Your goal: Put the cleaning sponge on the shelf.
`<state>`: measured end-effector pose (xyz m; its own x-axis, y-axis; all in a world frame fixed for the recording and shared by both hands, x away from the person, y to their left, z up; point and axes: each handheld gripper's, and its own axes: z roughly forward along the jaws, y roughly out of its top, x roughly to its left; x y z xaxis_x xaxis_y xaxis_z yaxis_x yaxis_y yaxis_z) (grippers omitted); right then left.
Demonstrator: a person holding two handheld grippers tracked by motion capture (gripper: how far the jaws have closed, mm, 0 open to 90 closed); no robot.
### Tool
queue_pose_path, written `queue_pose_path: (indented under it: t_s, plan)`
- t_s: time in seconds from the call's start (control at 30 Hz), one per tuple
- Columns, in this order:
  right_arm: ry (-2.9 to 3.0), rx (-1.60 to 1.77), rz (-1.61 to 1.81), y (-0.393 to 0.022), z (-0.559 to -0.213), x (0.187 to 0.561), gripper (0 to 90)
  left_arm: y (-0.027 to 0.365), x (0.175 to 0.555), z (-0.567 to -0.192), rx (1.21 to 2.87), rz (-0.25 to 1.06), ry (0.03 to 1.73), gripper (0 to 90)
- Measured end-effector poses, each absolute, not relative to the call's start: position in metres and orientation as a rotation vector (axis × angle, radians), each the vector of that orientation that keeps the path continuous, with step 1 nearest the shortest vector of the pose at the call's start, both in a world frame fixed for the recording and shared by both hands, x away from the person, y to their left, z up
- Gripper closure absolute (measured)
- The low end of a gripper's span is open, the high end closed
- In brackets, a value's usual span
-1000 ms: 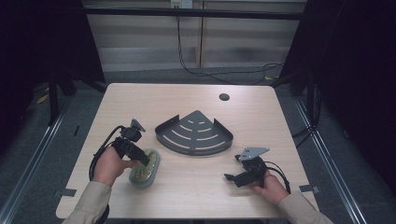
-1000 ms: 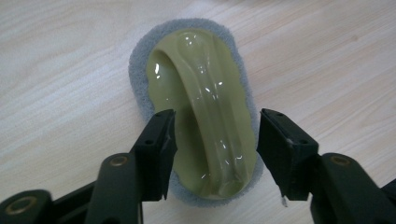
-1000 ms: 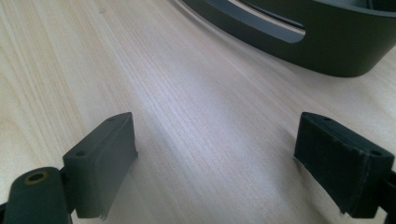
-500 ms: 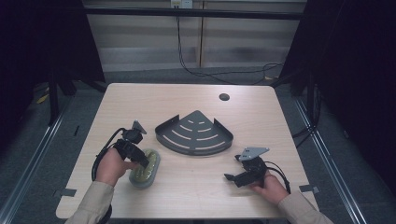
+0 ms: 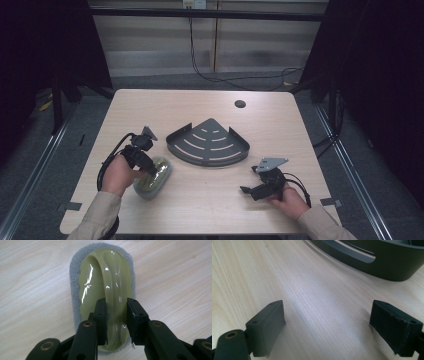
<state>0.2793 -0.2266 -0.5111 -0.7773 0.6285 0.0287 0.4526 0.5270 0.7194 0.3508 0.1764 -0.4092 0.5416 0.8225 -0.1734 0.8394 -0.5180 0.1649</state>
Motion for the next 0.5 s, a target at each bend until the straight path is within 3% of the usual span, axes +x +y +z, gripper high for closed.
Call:
queue_pose_path:
  t_s: [0.5]
  plan:
    - [2.53, 0.913, 1.094, -0.227, -0.511, 0.279, 12.1, 0.173, 0.36, -0.386, 2.596, -0.08, 1.358, 71.8]
